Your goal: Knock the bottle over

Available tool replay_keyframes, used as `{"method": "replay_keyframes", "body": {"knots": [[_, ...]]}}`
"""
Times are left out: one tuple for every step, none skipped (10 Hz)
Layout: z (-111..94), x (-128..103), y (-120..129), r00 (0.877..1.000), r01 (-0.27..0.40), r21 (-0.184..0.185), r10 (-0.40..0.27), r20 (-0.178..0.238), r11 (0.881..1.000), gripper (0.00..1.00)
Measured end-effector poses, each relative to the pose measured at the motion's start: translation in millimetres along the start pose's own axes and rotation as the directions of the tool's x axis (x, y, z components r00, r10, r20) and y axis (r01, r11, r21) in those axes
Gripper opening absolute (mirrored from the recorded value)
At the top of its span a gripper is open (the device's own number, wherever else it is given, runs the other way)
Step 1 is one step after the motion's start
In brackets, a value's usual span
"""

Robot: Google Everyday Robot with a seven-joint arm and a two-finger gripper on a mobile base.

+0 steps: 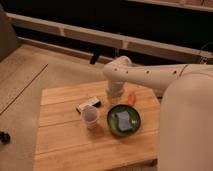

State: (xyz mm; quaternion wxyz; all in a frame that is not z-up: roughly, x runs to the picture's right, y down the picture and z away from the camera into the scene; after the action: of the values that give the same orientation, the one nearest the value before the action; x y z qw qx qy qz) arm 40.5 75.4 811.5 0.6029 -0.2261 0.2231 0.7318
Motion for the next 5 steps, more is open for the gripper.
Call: {"method": "replay_keyframes", "body": {"knots": [[12, -3, 3, 1.000, 0.014, -0.013, -0.014, -0.020, 1.000, 0.00], [17, -6, 3, 0.999, 0.026, -0.015, -0.027, -0.027, 1.000, 0.00], [22, -13, 1, 0.999, 0.045, -0.017, -0.045, -0.026, 0.999, 0.00], [23, -23, -1, 0.998, 0.069, -0.014, -0.069, -0.011, 0.998, 0.00], [18, -39, -3, 0.994, 0.108, -0.001, -0.108, 0.022, 0.994, 0.00]]}}
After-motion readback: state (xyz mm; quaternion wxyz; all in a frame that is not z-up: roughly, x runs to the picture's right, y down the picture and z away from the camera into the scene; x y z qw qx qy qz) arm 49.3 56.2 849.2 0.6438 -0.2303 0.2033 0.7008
